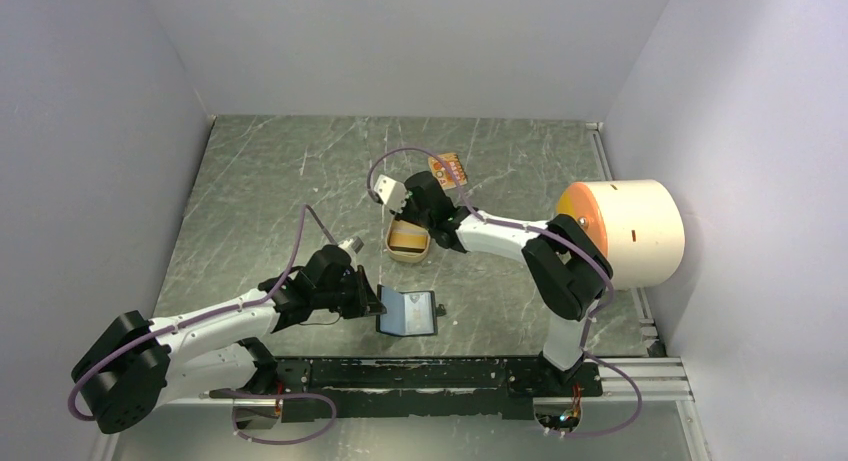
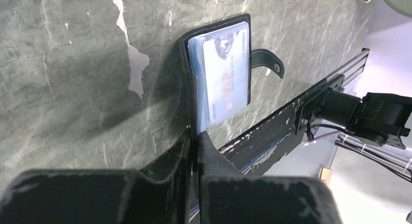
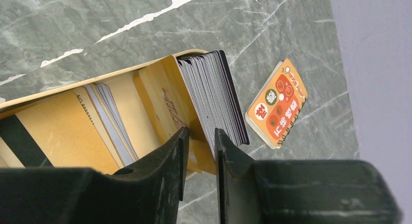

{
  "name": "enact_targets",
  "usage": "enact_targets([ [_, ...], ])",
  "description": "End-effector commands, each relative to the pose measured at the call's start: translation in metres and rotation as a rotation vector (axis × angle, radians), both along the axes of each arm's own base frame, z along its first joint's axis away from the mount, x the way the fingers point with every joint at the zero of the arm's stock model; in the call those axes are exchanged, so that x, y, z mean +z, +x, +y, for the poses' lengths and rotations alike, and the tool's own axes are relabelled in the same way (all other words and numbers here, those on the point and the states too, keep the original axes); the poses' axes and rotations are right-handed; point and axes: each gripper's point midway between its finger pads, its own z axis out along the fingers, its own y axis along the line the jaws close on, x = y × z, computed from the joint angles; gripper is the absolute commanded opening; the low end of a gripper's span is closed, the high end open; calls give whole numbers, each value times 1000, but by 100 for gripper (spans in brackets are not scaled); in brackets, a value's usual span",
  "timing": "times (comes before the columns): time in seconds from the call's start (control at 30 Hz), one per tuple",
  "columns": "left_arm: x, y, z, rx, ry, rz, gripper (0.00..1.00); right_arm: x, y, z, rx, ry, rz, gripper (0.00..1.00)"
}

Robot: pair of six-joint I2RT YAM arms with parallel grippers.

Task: Put the credit cards into the card holder
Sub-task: Pick up the credit card from the storage box.

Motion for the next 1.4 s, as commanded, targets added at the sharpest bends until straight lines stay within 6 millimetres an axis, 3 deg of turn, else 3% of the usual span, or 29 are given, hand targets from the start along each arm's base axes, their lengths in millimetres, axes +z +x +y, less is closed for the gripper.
enact_targets([
  [0.0,12,3,-7,-6,-46,-14,9,11,10,-1,-18,26,-9,27],
  [0.17,10,2,-6,-3,-44,-12,9,4,5,0,9,23,61,17],
  [0.37,10,3,-6,-3,-43,-12,9,12,4,1,16,33,79,1],
  [0.63,10,1,-7,-6,-51,-9,9,12,1,1,26,46,134,0],
  [0.9,11,2,-6,-3,-52,-10,9,26,6,-1,8,86,125,6],
  [0.97,12,2,-7,-5,-51,-12,9,23,8,-2,7,82,138,0],
  [1.17,15,4,-9,-11,-50,-16,9,23,13,-3,-26,117,198,0],
  [1.37,13,5,-10,-1,-46,-8,9,32,-5,0,-72,181,322,0],
])
